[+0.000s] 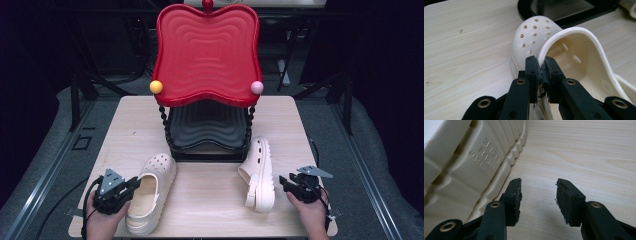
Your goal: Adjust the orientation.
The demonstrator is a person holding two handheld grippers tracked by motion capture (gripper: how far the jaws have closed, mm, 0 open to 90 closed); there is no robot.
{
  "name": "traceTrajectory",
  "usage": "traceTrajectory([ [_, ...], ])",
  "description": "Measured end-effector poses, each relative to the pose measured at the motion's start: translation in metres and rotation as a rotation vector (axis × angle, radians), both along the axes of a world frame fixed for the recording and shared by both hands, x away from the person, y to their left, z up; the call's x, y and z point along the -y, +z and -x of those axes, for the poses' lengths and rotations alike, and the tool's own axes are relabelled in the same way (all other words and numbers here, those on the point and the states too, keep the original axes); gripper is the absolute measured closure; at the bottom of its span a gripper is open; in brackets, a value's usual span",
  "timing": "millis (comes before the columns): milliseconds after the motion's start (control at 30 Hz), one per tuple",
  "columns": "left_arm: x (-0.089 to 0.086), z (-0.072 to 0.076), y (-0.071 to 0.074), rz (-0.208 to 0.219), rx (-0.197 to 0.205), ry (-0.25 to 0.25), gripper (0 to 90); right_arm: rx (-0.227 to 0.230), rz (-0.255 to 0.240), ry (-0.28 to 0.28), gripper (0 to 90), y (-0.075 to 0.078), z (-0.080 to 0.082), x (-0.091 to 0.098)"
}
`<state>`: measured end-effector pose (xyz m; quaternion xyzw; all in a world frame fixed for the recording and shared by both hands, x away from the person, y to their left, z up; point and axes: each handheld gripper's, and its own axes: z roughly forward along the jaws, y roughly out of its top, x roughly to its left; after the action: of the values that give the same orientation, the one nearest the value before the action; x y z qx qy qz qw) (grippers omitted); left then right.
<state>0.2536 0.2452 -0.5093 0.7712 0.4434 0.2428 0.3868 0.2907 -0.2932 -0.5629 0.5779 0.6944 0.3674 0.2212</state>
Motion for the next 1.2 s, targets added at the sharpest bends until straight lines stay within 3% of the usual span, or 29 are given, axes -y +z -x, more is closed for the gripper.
traceTrajectory([
  [300,0.028,0.004,0.000,-0.005,-0.013,-0.064,82.6,-0.005,0.008,0.006,54.6,0.001,0.000,0.002],
  [600,0.061,0.000,-0.007,-0.002,-0.034,-0.060,82.4,0.004,0.000,0.004,54.9,0.003,0.001,0.003],
  [633,0.064,0.001,-0.007,-0.001,-0.038,-0.059,82.3,-0.006,0.017,0.004,55.0,0.004,0.002,0.004],
  [833,0.078,0.002,-0.006,0.025,-0.043,-0.059,81.8,0.025,-0.005,-0.001,55.5,0.006,0.004,0.004],
  [900,0.081,0.002,-0.007,0.031,-0.044,-0.065,81.8,0.023,0.014,-0.001,56.1,0.009,0.005,0.005],
  [933,0.083,0.003,-0.009,0.040,-0.047,-0.072,81.8,0.041,-0.008,-0.001,56.9,0.009,0.005,0.004],
  [1100,0.090,0.006,-0.010,0.029,-0.038,-0.071,81.3,0.061,0.004,0.010,60.9,0.016,0.009,0.003],
  [1133,0.091,0.005,-0.012,0.050,-0.040,-0.071,81.2,0.072,-0.005,0.009,62.2,0.017,0.010,0.002],
  [1200,0.093,0.005,-0.015,0.055,-0.045,-0.082,80.9,0.085,-0.008,0.015,66.1,0.022,0.012,0.002],
])
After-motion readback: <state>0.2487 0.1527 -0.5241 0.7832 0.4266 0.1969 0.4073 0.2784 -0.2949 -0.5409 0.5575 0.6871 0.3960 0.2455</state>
